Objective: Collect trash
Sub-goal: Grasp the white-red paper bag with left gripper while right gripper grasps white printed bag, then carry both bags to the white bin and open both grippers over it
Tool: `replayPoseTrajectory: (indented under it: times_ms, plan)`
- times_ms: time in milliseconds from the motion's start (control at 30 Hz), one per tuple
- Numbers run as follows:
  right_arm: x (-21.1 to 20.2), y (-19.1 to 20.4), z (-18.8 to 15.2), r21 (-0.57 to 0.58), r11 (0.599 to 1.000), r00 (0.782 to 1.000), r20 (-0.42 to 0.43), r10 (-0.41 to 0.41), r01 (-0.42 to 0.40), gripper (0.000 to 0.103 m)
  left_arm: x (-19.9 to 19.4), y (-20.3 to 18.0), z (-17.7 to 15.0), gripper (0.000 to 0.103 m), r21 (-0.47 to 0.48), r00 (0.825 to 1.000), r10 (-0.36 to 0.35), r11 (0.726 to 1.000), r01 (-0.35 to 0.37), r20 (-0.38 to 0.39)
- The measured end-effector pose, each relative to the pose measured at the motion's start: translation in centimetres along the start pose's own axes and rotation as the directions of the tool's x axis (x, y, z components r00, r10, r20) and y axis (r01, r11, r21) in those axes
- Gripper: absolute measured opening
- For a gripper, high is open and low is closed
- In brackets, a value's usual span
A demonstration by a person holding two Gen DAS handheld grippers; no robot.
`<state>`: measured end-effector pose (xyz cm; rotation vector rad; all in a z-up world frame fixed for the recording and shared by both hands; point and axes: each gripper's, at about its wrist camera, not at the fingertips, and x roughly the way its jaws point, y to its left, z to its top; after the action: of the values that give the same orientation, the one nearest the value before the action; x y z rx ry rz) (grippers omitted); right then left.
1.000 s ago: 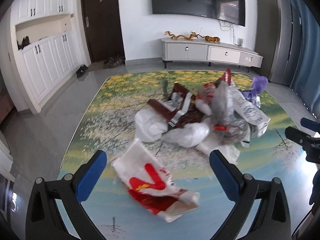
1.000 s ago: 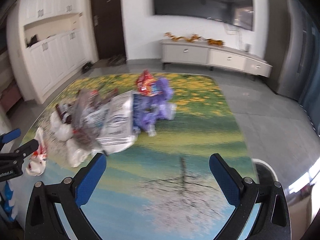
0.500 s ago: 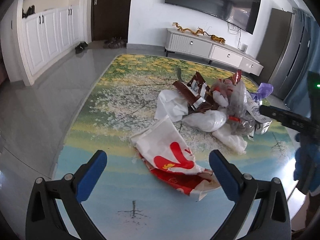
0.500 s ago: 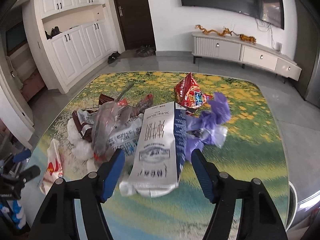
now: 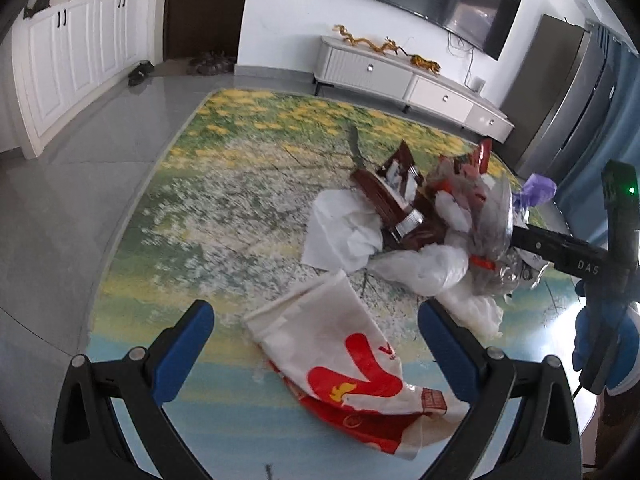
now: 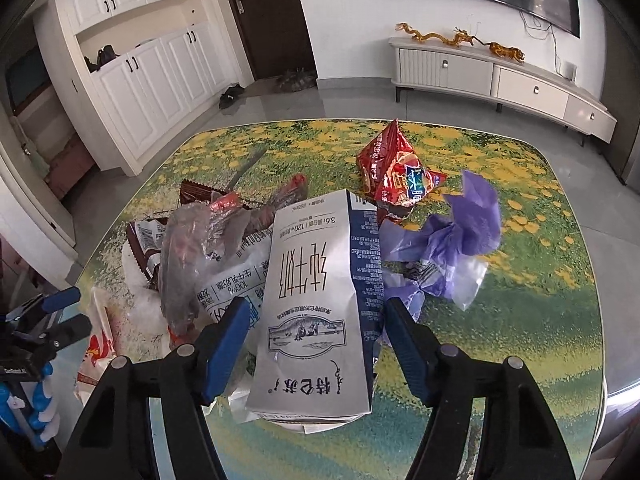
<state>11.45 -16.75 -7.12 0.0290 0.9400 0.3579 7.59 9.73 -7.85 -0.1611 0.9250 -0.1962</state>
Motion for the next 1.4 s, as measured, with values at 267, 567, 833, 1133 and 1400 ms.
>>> replayPoseTrajectory:
  times_ms: [267, 567, 833, 1133, 1400]
  plan:
    - [0.1, -1.0, -1.7, 0.034, 0.999, 1.000, -0.018, 0.006, -0.006, 0.060, 0.6, -0.8, -1.0, 0.102, -0.006, 1.000, 0.016, 1.000, -0.016, -0.015]
    - [-2.3, -0.7, -2.8, 0.015, 1.000, 0.999, 0.050, 0.014, -0.015, 0.060, 1.0, -1.1, -1.3, 0.072, -0.003, 0.999, 0.034, 0.999, -0.034, -0.025]
    - [-4.6, 0.0, -3.8, 0.003, 0.999, 0.993, 0.109, 0.038, -0.039, 0.059, 0.5, -1.5, -1.7, 0.071, -0.009, 0.999, 0.031, 0.999, -0.031, -0.010]
    - [-8.3, 0.6, -4.3, 0.008, 0.998, 0.980, 0.190, 0.061, -0.064, 0.059, -2.9, -2.4, -1.1, 0.067, 0.004, 0.998, 0.003, 1.000, -0.003, 0.069]
    - [-11.4, 0.6, -5.1, 0.017, 0.998, 0.968, 0.244, 0.060, -0.066, 0.059, -5.2, -4.0, -0.7, 0.058, 0.031, 0.994, -0.015, 0.999, 0.012, 0.112]
